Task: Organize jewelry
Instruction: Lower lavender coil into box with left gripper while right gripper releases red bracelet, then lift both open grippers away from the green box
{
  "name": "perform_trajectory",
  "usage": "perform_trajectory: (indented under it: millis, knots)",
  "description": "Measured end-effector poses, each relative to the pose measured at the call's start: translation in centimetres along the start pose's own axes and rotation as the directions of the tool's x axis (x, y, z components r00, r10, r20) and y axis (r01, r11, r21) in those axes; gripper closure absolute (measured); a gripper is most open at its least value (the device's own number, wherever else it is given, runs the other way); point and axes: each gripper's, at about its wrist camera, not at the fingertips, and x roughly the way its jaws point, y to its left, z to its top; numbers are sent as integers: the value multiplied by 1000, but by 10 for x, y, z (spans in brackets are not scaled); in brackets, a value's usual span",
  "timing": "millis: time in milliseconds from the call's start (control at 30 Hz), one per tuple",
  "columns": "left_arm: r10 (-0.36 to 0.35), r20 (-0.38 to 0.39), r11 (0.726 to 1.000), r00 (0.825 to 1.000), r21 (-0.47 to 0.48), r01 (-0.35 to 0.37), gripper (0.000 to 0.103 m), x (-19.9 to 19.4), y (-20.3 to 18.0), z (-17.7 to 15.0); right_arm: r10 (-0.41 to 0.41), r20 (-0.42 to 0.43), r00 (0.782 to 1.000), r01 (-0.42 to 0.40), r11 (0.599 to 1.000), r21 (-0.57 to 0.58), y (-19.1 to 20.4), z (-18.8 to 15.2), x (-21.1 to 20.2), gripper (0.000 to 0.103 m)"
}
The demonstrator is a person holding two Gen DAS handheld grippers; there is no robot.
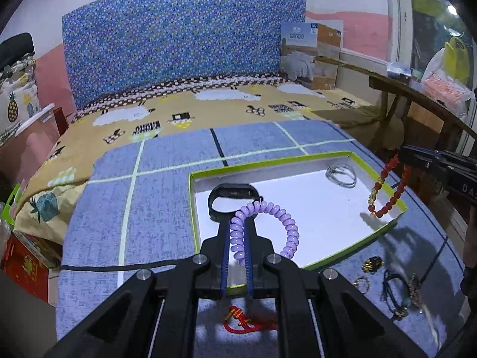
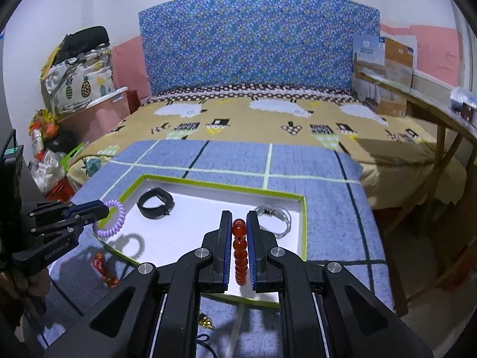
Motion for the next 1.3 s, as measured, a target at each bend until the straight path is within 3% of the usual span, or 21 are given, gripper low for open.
perform_trajectory:
  millis: [500,867,1033,1300]
  knots:
    - [19,-111,1000,994,-10,-20,93,37,6,-14,-49,-91,995,54,997,59,-37,-18,36,94]
    - [9,-95,1000,995,-16,-11,92,36,7,-15,-61,-127,990,71,995,74,-47,-26,46,93]
    - [5,-80,999,997,-32,-8,87,31,8,-15,-73,-113,991,80,995,56,-44,-29,40,86]
    - [42,-14,998,999,-45,-43,85,-1,3,-16,-67,-73,995,72,995,64,-35,-33,12,86]
